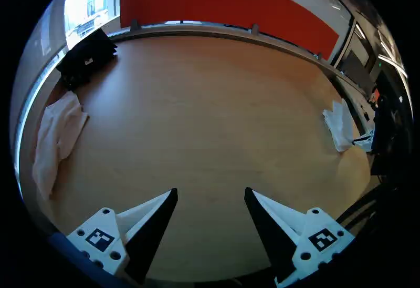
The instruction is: Fold towel
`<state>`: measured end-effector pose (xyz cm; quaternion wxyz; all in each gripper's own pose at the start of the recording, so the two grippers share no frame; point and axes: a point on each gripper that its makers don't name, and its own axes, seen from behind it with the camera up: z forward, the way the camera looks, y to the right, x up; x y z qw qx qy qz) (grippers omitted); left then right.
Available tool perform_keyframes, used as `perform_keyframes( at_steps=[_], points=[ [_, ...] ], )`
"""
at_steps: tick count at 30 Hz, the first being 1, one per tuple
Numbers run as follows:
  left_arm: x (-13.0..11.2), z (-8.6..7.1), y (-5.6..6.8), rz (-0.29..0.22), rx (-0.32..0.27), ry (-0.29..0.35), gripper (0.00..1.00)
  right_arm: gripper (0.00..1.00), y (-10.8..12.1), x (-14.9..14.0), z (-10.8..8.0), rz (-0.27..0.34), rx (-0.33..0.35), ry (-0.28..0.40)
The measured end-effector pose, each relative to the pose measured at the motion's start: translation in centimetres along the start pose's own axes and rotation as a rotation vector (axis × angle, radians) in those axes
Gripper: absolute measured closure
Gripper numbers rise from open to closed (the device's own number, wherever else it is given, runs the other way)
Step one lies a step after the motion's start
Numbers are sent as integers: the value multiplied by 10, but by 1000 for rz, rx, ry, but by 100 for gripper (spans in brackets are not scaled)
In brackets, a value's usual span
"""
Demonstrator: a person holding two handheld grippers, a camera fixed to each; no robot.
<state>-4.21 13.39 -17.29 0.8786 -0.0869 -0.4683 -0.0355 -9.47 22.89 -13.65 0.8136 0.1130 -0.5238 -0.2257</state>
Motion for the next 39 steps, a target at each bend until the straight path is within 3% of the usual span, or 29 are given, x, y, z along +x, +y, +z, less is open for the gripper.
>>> perform_keyframes(
  at_steps=[17,21,27,29,33,39],
  points=[
    [1,-1,1,-1,-7,4,6,95,-1,0,-5,8,-10,11],
    [1,-1,3,4,-11,4,6,88,1,0,-10,0,-25,14],
    [2,-2,4,5,-17,7,6,69,3,2,-16,-11,-41,18],
    [2,-2,3,5,-17,8,6,69,2,4,-17,-8,-40,22],
    [2,-2,3,4,-19,9,6,53,2,6,-20,-5,-41,30],
    [3,-2,4,2,-24,12,6,52,2,10,-24,-4,-39,38]
  ],
)
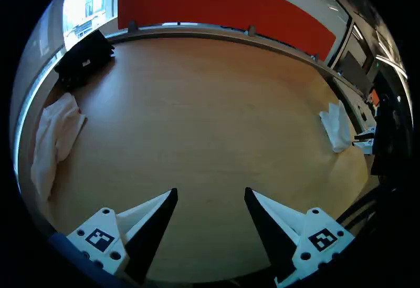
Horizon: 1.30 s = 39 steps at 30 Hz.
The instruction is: Fold towel
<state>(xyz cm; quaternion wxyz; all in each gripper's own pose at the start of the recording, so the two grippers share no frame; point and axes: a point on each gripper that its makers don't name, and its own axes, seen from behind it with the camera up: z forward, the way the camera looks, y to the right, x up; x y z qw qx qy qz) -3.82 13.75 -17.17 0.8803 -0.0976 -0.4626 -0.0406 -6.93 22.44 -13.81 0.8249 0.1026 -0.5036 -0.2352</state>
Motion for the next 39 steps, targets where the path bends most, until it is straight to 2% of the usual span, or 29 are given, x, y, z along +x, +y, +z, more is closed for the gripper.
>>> perform_keyframes(
  at_steps=[9,24,30,39],
  points=[
    [1,1,-1,-4,-1,4,6,52,-16,27,-1,9,25,52],
    [-2,-2,-13,-36,14,11,6,52,-72,89,19,13,96,129],
    [-4,-3,-19,-48,19,11,6,52,-79,99,26,26,99,136],
    [-6,-4,-21,-53,22,10,6,52,-81,101,31,34,94,129]
  ],
)
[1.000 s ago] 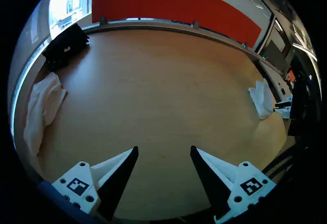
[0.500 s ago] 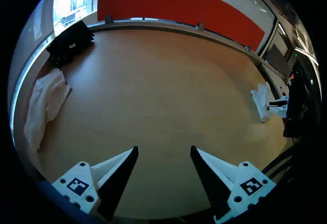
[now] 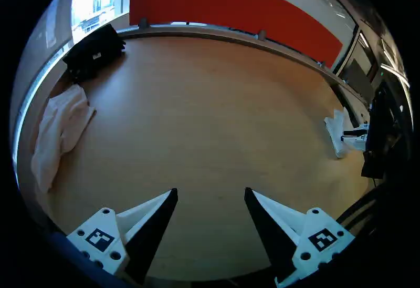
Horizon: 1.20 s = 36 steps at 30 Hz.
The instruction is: Fold towel
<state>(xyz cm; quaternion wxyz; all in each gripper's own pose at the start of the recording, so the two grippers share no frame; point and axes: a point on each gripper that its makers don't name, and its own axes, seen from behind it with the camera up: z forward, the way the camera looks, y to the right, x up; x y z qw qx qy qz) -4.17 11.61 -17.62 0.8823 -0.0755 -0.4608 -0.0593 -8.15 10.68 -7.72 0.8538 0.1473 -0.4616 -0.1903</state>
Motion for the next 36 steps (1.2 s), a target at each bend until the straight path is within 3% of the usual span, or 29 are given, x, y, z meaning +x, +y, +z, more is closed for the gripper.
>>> perform_keyframes(
  at_steps=[5,17,27,36],
  points=[
    [-2,-1,-2,-3,3,-1,6,57,0,-3,6,14,-11,-7],
    [-3,-2,-4,-12,6,1,6,94,7,-1,5,19,-40,7],
    [0,-1,-1,-4,-3,5,6,94,9,11,-5,0,-35,38],
    [4,0,-3,-7,-4,11,6,94,2,17,-24,-79,-18,52]
  ],
)
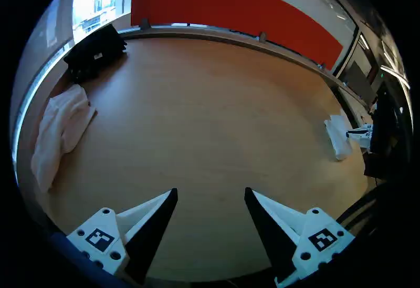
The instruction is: Fold towel
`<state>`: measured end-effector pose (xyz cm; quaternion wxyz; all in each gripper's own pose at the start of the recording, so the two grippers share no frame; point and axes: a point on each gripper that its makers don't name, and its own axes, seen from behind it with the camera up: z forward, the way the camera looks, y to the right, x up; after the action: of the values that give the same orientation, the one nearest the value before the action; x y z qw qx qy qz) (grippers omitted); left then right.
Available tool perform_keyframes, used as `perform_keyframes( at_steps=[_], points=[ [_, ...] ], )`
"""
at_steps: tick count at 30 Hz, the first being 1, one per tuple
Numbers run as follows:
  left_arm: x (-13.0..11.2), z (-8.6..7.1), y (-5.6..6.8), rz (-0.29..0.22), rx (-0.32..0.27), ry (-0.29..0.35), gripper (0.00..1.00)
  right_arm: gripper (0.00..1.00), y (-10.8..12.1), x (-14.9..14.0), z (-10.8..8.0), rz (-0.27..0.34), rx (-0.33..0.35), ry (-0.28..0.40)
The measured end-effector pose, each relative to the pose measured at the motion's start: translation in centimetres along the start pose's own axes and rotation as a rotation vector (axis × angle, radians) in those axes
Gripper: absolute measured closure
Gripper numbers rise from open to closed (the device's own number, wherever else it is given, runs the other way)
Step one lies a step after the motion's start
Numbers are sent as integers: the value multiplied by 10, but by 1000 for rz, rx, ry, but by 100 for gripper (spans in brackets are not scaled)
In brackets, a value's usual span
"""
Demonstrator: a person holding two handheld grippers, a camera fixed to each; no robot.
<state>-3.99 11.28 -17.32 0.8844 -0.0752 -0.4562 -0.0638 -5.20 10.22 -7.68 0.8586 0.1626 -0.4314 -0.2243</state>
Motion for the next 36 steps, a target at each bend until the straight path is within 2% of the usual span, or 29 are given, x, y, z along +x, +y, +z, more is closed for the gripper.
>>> perform_keyframes(
  at_steps=[10,21,36],
  points=[
    [0,1,2,7,-7,-1,6,94,-16,-4,-15,-46,61,-14],
    [2,1,2,7,-9,2,6,94,-36,-18,-21,-85,143,-50],
    [1,2,3,6,-10,0,6,94,-37,-25,-17,-99,151,-70]
  ],
)
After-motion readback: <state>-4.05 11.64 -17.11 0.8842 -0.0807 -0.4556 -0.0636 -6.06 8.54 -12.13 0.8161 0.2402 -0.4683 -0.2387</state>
